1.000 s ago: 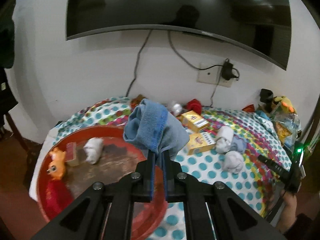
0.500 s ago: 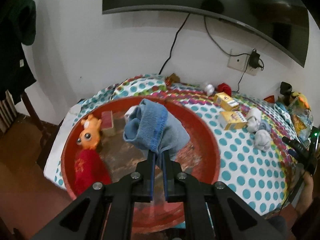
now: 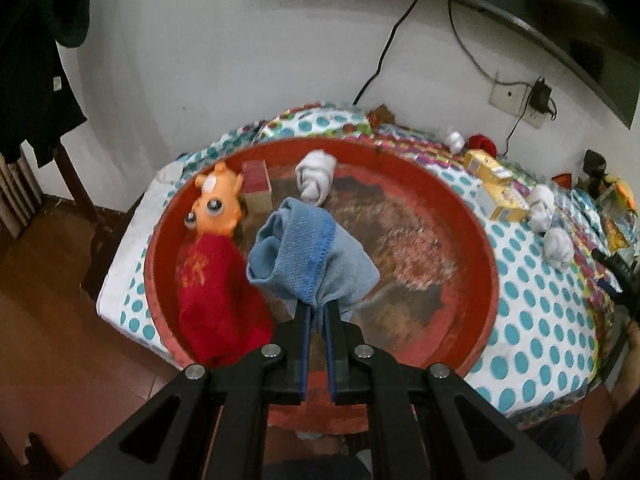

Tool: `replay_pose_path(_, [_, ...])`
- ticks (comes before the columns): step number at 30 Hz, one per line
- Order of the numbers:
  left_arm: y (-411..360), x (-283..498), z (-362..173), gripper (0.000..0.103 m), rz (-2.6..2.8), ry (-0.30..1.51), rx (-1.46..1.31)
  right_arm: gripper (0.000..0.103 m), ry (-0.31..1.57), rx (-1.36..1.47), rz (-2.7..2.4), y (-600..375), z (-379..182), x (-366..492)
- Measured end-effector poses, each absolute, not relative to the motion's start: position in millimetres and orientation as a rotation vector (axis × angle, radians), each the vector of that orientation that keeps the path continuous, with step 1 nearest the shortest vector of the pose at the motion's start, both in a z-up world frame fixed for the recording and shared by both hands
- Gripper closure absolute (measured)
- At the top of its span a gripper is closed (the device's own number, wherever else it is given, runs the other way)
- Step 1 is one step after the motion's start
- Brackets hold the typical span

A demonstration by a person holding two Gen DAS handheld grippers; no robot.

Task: Organize objects
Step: 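Carry the blue sock with the left gripper into the red tray and release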

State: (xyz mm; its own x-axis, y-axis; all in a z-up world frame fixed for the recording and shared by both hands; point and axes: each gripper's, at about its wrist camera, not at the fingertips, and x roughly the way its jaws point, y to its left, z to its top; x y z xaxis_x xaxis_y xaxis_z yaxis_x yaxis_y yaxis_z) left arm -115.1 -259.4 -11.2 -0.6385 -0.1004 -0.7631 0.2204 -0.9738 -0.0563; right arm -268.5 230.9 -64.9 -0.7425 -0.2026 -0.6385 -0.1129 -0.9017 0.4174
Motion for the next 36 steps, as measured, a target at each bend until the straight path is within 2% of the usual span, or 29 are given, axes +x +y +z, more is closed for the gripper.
replay_pose_path(17, [-249.3, -119.4, -48.7, 0.096, -2.661, 0.207, 1.376, 0.0, -0.681, 1.108, -2.804, 230.2, -64.3, -269.0])
replay_pose_path(20, [-249.9, -119.1, -49.6, 0.084, -2.679, 0.228, 1.367, 0.0, -0.678, 1.11, -2.805, 230.5, -64.6, -268.9])
replay_pose_path(22, [-250.6, -115.8, -46.8, 0.053, -2.708, 0.266, 1.328, 0.0, -0.676, 1.111, -2.805, 231.6, -64.8, -268.4])
replay_pose_path(23, [-251.5, -111.5, -43.3, 0.048, -2.726, 0.3, 1.288, 0.0, -0.679, 1.108, -2.803, 231.3, -64.5, -268.8])
replay_pose_path(27, [-249.1, -80.2, -18.7, 0.047, -2.779, 0.354, 1.023, 0.0, -0.672, 1.108, -2.802, 230.2, -64.6, -268.2])
replay_pose_path(30, [-237.5, -46.8, -5.5, 0.04, -2.816, 0.4, 0.825, 0.0, -0.606, 1.113, -2.804, 221.5, -61.8, -266.7])
replay_pose_path(36, [-198.3, -12.8, -3.6, 0.037, -2.896, 0.214, 0.693, 0.0, -0.314, 1.111, -2.815, 176.7, -50.1, -253.6])
